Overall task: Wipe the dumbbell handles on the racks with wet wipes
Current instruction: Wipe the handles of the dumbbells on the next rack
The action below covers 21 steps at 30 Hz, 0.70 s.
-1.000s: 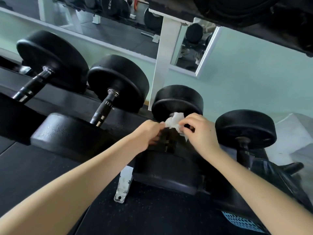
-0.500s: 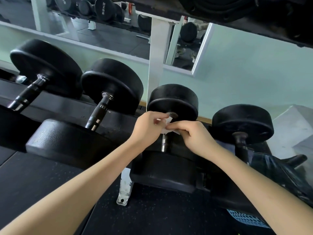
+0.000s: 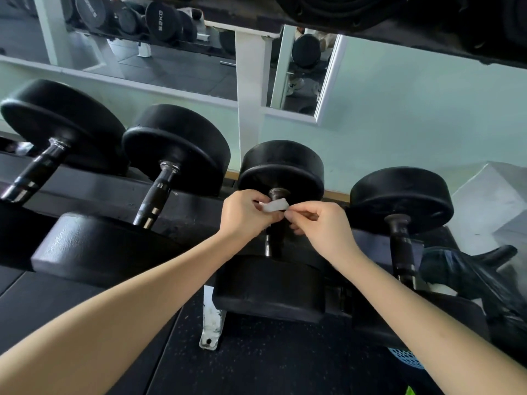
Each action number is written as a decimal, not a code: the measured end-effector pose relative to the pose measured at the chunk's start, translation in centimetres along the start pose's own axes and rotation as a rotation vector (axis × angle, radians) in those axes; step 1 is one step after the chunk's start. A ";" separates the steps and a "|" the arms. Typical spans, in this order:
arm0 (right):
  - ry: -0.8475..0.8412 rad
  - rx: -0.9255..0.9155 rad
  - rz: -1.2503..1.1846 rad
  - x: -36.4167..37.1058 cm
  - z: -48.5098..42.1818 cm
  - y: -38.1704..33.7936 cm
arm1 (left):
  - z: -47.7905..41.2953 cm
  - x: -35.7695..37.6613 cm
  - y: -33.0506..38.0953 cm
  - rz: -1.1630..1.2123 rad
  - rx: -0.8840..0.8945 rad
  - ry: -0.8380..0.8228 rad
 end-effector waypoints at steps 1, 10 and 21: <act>0.017 0.007 -0.026 0.3 -0.2 0.0 | -0.2 0.1 -0.7 0.056 -0.101 -0.006; 0.016 0.261 -0.151 0.2 -0.2 2.3 | 0.3 1.5 -0.2 0.539 -0.447 -0.289; -0.068 0.158 -0.011 -0.9 0.6 1.5 | -0.8 1.0 -0.7 0.168 -0.330 -0.104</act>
Point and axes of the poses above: each hand's wrist, its own z-axis away from the middle knuckle, its own x-axis out of the palm, y = z × x, the point moved 7 cm from there along -z, towards the middle knuckle
